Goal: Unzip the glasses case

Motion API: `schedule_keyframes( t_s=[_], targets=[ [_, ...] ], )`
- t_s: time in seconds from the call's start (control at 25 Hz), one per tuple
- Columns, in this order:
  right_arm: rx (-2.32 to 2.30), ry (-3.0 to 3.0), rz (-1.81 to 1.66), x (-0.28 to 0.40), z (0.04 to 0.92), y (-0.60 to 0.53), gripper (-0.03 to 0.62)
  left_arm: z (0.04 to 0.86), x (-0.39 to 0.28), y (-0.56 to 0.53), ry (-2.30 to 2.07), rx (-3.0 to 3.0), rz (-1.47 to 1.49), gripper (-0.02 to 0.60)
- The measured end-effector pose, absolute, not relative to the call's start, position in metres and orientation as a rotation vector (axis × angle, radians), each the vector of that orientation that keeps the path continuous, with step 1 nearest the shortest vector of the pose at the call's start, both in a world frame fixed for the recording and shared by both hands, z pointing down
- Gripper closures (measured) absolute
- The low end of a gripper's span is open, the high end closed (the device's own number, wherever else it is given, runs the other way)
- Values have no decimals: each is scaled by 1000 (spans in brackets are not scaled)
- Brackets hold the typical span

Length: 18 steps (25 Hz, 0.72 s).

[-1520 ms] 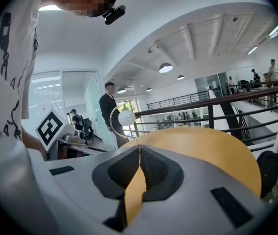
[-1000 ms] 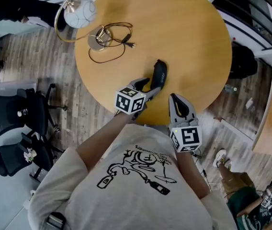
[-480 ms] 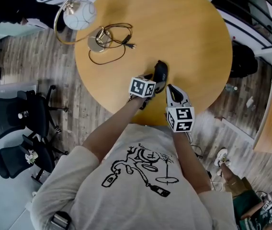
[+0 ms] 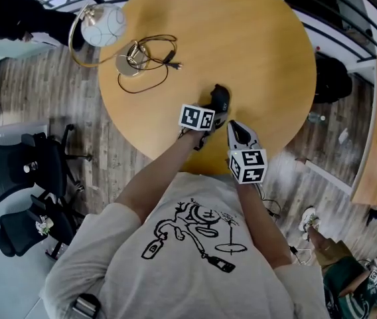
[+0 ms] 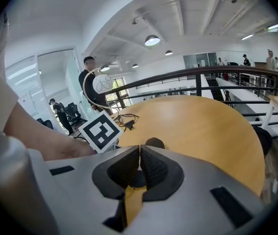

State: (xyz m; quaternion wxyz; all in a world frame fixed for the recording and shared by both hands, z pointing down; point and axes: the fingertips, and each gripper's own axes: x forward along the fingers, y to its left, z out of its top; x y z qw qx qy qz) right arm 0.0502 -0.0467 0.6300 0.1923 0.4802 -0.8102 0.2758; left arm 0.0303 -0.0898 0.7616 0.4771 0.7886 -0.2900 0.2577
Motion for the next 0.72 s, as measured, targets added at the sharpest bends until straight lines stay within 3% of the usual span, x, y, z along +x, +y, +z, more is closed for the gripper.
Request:
schedule_keyframes(
  t_s=[0.24,0.52,0.72],
  targets=[
    [1317,-2262,811,53,631,-37,569,745,24,-85,-714,1924,561,301],
    [1215,-2314,711,50,610,-31,562,643,15,-114,-697,1903,145,302],
    [1069,-2345,581,25,599,-24,485,574,9,-127,-704,1929,-38,302]
  ],
)
